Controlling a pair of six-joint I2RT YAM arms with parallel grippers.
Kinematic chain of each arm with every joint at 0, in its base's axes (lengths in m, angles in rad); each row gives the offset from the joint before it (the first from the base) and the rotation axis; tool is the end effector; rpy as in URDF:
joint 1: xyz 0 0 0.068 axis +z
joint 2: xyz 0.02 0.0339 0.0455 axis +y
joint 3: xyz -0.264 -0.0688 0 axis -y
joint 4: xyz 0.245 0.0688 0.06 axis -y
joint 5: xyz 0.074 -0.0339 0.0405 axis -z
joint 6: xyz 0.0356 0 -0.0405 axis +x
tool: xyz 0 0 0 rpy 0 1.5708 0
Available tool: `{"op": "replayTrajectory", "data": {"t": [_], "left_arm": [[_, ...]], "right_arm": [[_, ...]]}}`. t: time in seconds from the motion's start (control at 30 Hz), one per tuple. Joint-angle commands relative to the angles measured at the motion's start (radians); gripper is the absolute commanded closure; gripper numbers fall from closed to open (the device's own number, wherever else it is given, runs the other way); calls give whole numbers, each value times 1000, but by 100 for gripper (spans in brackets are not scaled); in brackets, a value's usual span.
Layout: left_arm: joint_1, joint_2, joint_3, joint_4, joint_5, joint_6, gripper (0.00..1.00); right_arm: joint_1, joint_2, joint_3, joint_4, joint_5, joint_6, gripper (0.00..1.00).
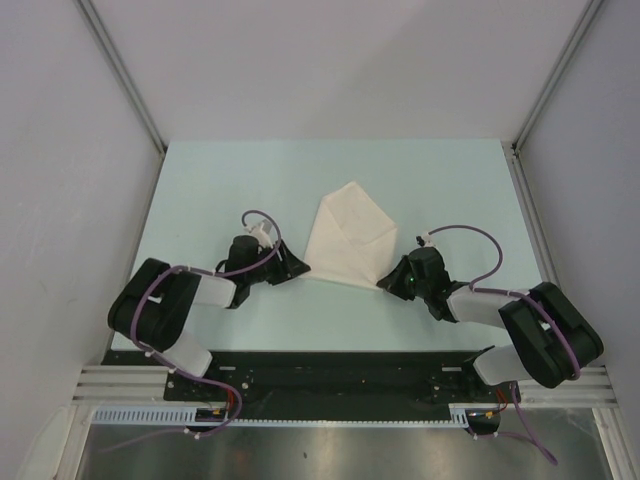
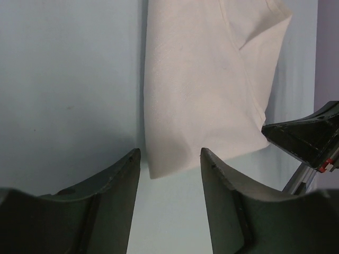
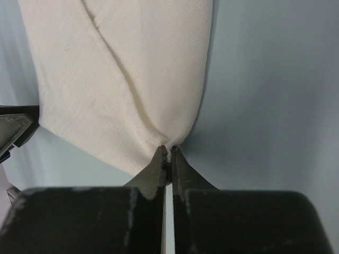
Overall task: Fold the napkin, place the utensils inside, and roll it up
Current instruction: Roll the napkin with the utensil
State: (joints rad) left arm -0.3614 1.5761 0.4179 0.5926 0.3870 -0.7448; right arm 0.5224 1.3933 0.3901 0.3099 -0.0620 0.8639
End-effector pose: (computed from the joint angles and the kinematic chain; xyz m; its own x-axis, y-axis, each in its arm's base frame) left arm 0.2431 -0.1062 0.1198 -0.7925 -0.3715 -0.4836 0.1201 0.6825 -0.7210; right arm 0.2068 0.1216 0.1290 -0.7698 0.4325 -0.4694 0.0709 0.7888 0.6106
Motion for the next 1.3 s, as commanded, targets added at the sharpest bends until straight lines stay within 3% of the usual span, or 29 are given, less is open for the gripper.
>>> {"op": "replayTrajectory", "data": {"t": [0.0, 0.17, 0.3, 0.37, 0.4, 0.5, 0.53, 0.63, 0.7, 0.97, 1.27], "left_arm": [[-22, 41, 2, -28, 19, 5, 46], [-24, 61, -16, -19, 18, -4, 60], [-24, 74, -7, -19, 26, -14, 81], [-24, 73, 2, -22, 35, -19, 86], [-24, 68, 13, -33, 35, -22, 91], [-24, 61, 41, -77, 42, -24, 100], [-24, 49, 47, -88, 46, -25, 100], [-24, 22, 70, -134, 47, -31, 100], [-24, 9, 85, -158, 44, -37, 100], [-10, -16, 119, -192, 67, -71, 100], [19, -33, 124, -205, 88, -87, 100]], "right_arm": [[7, 21, 0, -60, 25, -9, 100], [7, 18, 0, -60, 27, -12, 100], [10, -2, 9, -86, 42, -29, 100], [16, -43, 16, -130, 62, -42, 98], [22, -60, 23, -150, 92, -64, 95], [53, -149, 59, -241, 181, -136, 68], [66, -172, 90, -279, 206, -167, 52], [138, -227, 137, -336, 313, -294, 32], [200, -221, 187, -338, 382, -359, 26], [450, 50, 364, -201, 591, -640, 21], [605, 364, 541, -11, 643, -799, 15]]}}
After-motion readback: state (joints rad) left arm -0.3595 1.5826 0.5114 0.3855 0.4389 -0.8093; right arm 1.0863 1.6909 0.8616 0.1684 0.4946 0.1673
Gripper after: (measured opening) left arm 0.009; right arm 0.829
